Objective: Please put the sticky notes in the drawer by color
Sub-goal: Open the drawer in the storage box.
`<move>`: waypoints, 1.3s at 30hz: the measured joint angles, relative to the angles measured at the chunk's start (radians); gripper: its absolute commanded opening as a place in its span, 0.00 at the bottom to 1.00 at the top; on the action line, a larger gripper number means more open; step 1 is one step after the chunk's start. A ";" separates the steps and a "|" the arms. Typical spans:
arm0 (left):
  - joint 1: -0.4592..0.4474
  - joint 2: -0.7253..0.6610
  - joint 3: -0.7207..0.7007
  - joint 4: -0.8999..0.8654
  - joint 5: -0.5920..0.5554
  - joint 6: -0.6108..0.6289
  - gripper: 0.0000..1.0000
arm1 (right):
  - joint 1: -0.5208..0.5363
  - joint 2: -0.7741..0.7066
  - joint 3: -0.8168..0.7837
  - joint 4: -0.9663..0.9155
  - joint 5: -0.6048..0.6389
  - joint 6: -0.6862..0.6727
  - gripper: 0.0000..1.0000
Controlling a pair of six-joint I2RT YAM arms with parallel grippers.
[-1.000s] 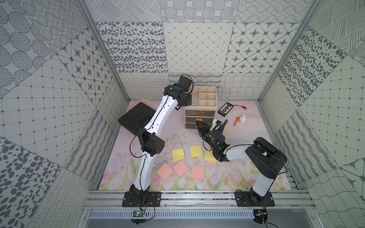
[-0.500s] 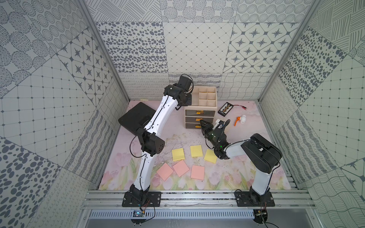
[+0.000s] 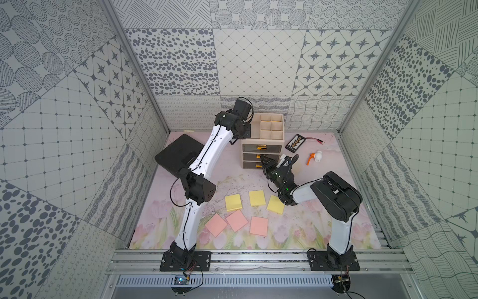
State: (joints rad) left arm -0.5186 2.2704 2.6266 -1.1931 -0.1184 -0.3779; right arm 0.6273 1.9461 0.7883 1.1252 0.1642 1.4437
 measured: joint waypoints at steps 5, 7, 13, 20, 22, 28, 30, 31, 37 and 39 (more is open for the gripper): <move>0.000 0.000 -0.001 0.001 0.000 0.003 0.00 | -0.002 0.000 0.003 -0.001 -0.002 -0.008 0.29; 0.000 0.000 -0.002 0.001 0.000 0.003 0.00 | -0.003 0.000 0.005 -0.004 -0.004 -0.012 0.28; 0.000 0.000 -0.004 0.008 -0.001 0.003 0.00 | -0.007 0.000 0.020 -0.016 -0.007 -0.019 0.19; 0.000 0.000 -0.008 0.013 -0.008 -0.003 0.00 | -0.007 0.000 0.022 -0.015 -0.007 -0.002 0.12; 0.000 0.000 -0.008 0.014 -0.010 -0.005 0.00 | -0.007 0.000 0.022 -0.014 -0.007 0.005 0.10; 0.000 0.000 -0.008 0.014 -0.011 -0.008 0.00 | -0.007 0.000 0.022 -0.014 -0.007 0.013 0.07; 0.000 0.000 -0.008 0.014 -0.011 -0.008 0.00 | -0.006 0.000 0.022 -0.014 -0.006 0.014 0.06; 0.000 0.000 -0.008 0.014 -0.012 -0.008 0.00 | -0.005 0.000 0.022 -0.014 -0.006 0.015 0.06; 0.000 0.000 -0.008 0.013 -0.018 -0.013 0.00 | 0.008 -0.007 0.019 -0.020 0.001 0.014 0.06; 0.000 0.000 -0.008 0.010 -0.018 -0.013 0.00 | 0.014 -0.017 0.014 -0.028 0.007 0.011 0.06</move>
State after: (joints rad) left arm -0.5186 2.2704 2.6190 -1.1831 -0.1364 -0.3912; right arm 0.6418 1.9289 0.8024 1.0973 0.1711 1.4551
